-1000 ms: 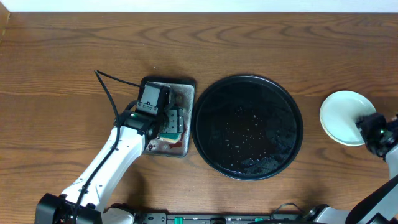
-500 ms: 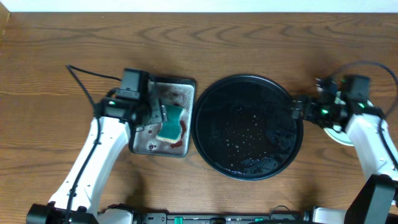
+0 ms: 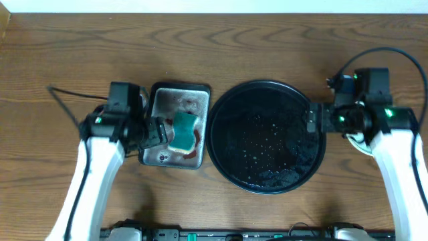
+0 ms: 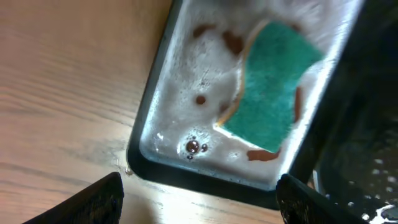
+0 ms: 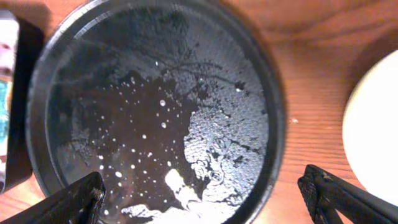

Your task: Clean dirty plates on tray and stack at the side

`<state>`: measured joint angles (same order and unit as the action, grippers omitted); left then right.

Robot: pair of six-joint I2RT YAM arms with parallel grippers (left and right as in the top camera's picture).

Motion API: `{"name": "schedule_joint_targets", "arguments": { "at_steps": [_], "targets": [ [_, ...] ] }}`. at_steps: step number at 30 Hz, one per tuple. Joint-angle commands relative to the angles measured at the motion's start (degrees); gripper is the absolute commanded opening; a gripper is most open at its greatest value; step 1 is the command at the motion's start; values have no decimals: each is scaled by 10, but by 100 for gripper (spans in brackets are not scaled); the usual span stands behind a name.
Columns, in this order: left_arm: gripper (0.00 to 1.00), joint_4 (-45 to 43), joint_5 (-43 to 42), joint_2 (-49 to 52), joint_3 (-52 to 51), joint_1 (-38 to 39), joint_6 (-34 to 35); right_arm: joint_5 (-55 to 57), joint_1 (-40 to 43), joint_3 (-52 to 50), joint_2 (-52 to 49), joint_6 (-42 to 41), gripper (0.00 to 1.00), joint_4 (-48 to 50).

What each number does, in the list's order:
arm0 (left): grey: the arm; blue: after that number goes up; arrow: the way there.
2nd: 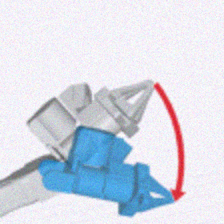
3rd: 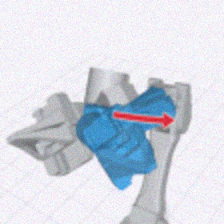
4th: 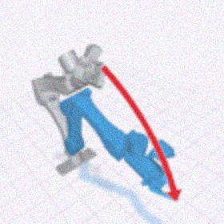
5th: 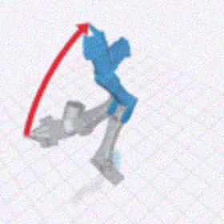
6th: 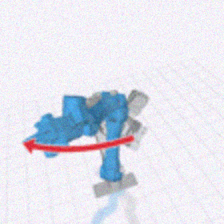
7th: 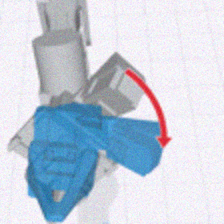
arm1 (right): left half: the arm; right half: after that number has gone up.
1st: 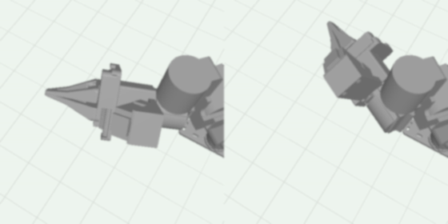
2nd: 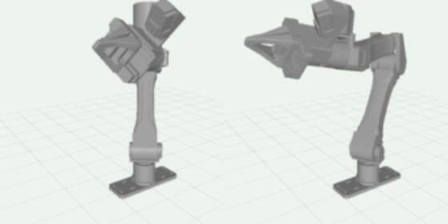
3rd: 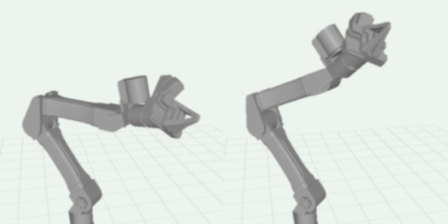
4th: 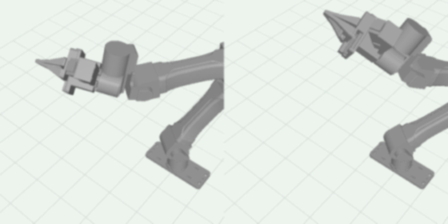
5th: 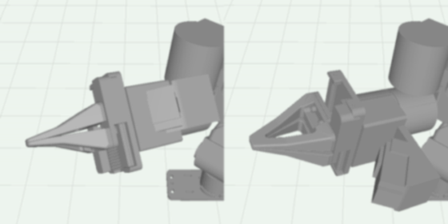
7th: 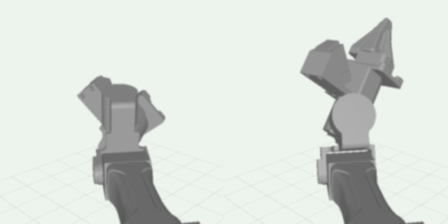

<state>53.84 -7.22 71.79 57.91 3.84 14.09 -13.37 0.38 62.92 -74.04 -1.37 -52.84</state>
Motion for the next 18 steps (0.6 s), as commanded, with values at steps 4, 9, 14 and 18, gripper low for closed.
{"name": "schedule_joint_targets", "arguments": {
  "at_steps": [4,9,14,18],
  "targets": [
    [79,-34,-3,-197,-59,-1,-44,37,-4,-102,205,25,99,43],
    [93,-54,-2,-339,-107,-1,-44,76,-4,-143,341,25,99,56],
    [93,-51,-3,-405,-114,-1,-44,75,-4,-145,412,25,99,52],
    [93,-44,-3,-412,-114,-1,-44,75,-4,-145,429,25,99,52]
  ]
}}
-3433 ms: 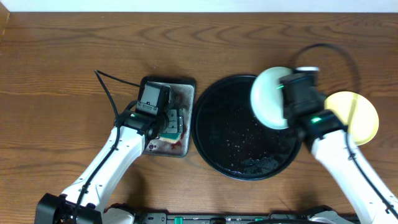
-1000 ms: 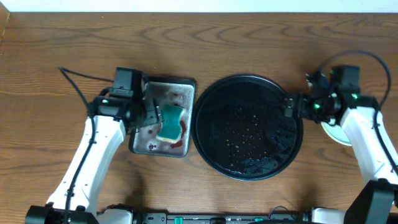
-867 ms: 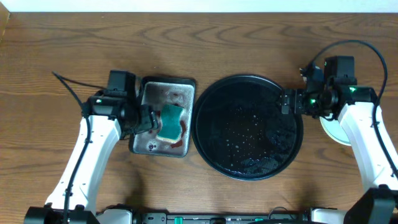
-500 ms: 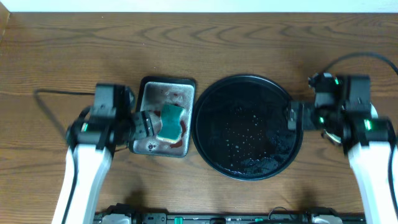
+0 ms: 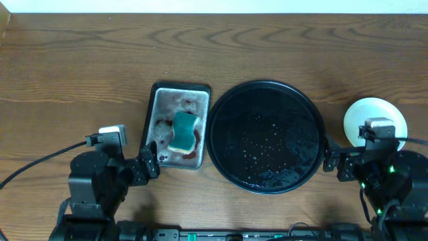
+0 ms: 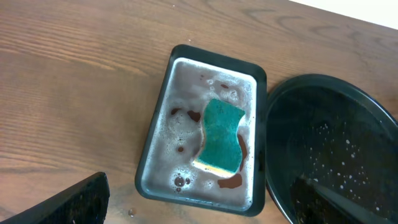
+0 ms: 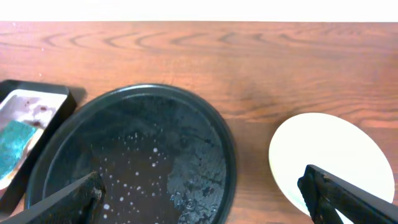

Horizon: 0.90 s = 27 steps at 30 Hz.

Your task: Clean dirty plates on tray and stack at the side

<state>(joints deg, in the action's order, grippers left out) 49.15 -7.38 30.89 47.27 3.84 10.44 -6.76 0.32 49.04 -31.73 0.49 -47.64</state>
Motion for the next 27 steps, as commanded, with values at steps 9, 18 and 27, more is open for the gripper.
{"name": "schedule_joint_targets", "arguments": {
  "at_steps": [9,18,27],
  "targets": [
    [93,13,-1,-2,-8,-1,-8,9,-4,-7,6,7,99,-32],
    [93,14,-1,-2,-8,-1,-8,9,-4,-7,6,7,99,-119],
    [94,14,-1,-2,-8,-1,-8,9,-4,-16,15,7,99,-108]
  ]
}}
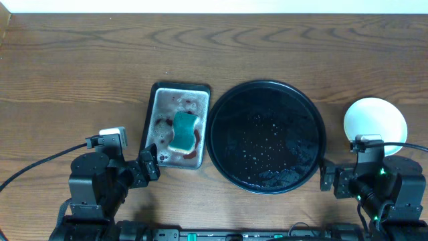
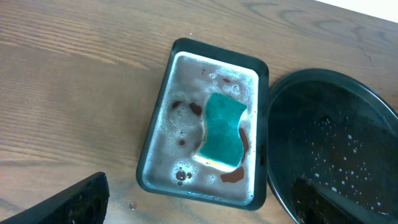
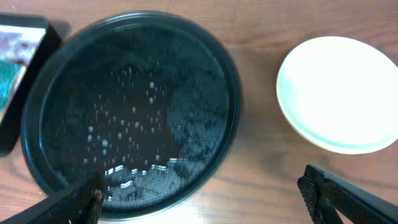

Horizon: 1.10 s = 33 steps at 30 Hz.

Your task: Clean dirty plates on tray and stack at the side

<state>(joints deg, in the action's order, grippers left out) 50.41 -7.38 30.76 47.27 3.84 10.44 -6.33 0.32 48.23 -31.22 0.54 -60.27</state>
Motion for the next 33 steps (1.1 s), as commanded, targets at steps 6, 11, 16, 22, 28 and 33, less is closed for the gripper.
{"name": "schedule_joint_targets", "arguments": {
  "at_steps": [6,11,16,22,28,33],
  "targets": [
    [94,1,-1,-1,-8,-1,-8,-11,-12,-81,78,6,99,193],
    [94,1,-1,-1,-8,-1,-8,-14,-29,-184,162,6,99,344],
    [94,1,-1,-1,-8,-1,-8,-14,-42,-274,232,6,99,455],
    [94,1,-1,-1,-8,-1,-8,-14,-42,-358,285,6,99,573],
    [94,1,-1,-1,-8,-1,-8,-12,-42,-421,309,6,99,660],
    [94,1,-1,-1,-8,-1,-8,-8,-42,-468,309,6,99,699]
  ]
}}
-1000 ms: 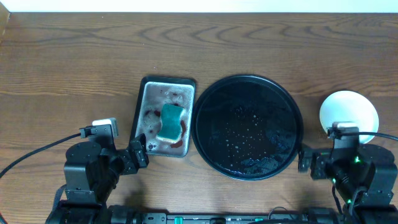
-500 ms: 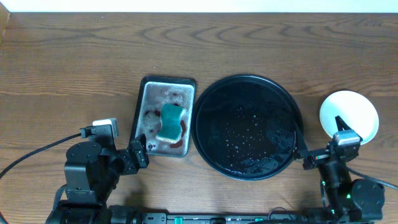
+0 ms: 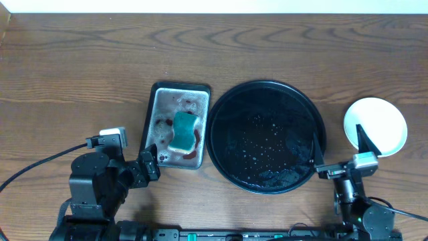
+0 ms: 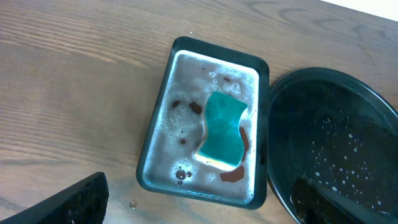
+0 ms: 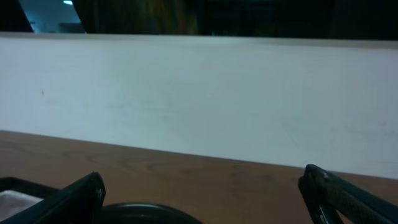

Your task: Clean dirty plates on tray and stack at the side

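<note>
A round black tray (image 3: 266,136) lies mid-table, wet with drops and foam, no plate on it. One white plate (image 3: 375,126) rests on the table to its right. A green sponge (image 3: 182,131) lies in a metal basin (image 3: 155,114) of sudsy, red-stained water. My left gripper (image 3: 150,165) hangs open near the basin's front left corner, looking down on the sponge (image 4: 222,129) and basin (image 4: 158,130). The right gripper (image 3: 338,144) is open and empty between tray and plate, tipped upward; its view catches only the tray rim (image 5: 149,214).
A white wall (image 5: 199,99) runs behind the far edge of the wooden table (image 3: 80,67). Both arm bases sit at the front edge. A cable (image 3: 40,164) trails left from the left arm.
The right arm has drawn back and tipped up: its camera looked down on the tray and white plate, and now faces the wall across the table. The left arm has not moved.
First my left gripper stood open over the basin beside the sponge, and the right one was open at the tray's right rim. Then both arms were back at the front edge, open and empty. The right one has since tilted up.
</note>
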`<state>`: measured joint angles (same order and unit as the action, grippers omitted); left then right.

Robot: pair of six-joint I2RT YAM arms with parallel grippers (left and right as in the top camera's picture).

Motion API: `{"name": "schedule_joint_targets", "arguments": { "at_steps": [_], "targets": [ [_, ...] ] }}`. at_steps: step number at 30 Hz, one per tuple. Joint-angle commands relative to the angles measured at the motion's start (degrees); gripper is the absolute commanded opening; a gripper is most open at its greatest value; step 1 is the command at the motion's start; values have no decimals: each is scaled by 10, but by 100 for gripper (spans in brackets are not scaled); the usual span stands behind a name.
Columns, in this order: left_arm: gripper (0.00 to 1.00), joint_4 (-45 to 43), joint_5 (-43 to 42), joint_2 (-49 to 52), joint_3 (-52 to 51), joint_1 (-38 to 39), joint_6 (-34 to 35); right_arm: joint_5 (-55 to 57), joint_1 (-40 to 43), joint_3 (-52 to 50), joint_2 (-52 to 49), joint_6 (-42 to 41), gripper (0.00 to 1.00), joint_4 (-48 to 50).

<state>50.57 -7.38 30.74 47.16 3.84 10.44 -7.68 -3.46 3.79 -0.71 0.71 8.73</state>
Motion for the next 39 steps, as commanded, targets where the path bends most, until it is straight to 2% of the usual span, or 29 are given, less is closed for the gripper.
{"name": "schedule_joint_targets", "arguments": {
  "at_steps": [1,7,39],
  "targets": [
    [94,-1,-1,-1,-7,-1,-8,7,-4,-34,4,5,99,13],
    [94,-1,-1,-1,-7,-1,-8,13,-4,-35,4,7,99,-130],
    [94,-1,-1,-1,-7,-1,-8,13,-3,-35,4,0,99,-125]
  ]
}}
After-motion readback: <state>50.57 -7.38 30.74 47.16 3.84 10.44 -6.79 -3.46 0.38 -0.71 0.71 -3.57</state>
